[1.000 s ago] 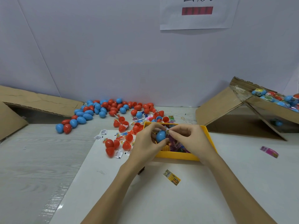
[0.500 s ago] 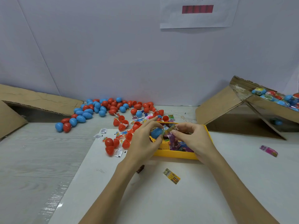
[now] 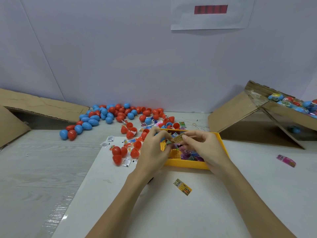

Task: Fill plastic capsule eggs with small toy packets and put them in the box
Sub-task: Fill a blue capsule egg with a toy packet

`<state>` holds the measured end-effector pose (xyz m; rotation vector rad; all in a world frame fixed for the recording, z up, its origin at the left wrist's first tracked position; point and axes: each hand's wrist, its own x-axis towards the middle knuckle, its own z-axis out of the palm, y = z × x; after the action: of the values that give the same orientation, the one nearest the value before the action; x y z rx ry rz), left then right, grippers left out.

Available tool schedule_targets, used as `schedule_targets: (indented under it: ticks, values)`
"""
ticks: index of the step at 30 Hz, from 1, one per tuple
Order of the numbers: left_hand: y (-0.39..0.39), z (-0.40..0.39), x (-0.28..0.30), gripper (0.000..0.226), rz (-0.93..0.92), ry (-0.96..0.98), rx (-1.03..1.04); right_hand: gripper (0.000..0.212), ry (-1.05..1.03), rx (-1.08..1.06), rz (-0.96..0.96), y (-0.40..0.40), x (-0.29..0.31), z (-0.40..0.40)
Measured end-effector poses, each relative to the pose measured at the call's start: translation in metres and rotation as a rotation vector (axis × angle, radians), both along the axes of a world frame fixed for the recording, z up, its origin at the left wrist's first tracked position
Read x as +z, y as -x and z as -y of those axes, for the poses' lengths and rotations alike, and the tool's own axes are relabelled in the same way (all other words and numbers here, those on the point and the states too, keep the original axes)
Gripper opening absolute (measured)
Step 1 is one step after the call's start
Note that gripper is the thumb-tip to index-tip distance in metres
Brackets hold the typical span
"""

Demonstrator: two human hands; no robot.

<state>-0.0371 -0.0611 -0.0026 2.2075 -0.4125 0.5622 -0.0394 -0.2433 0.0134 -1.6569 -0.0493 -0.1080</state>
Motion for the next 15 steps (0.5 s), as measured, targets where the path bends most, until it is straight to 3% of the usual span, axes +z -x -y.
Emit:
schedule_targets:
  ticks: [4,7,12,15]
  values:
    - [-0.0007,-0.0049,0.0018,0.03,-0.013,-0.006,-0.008,0.012,0.024,-0.066,0.041,-0.0015,0.0006,0.0027]
    - [0.0014,-0.0017,0.0048,0.03,-0.04,0.051,-0.055,0.013,0.029,-0.035,0.02,-0.0012,0.0006,0.0031]
    - [0.0042,0.0035,0.0061,0.014,0.056,0.14,0.002,0.014,-0.037,0.017,0.011,-0.0011,-0.0002,-0.0009]
    - [0.0043,0.0028,0.0052,0.012,0.162,0.082,0.04,0.023,-0.08,0.008,-0.034,-0.0014,0.0002,-0.0029]
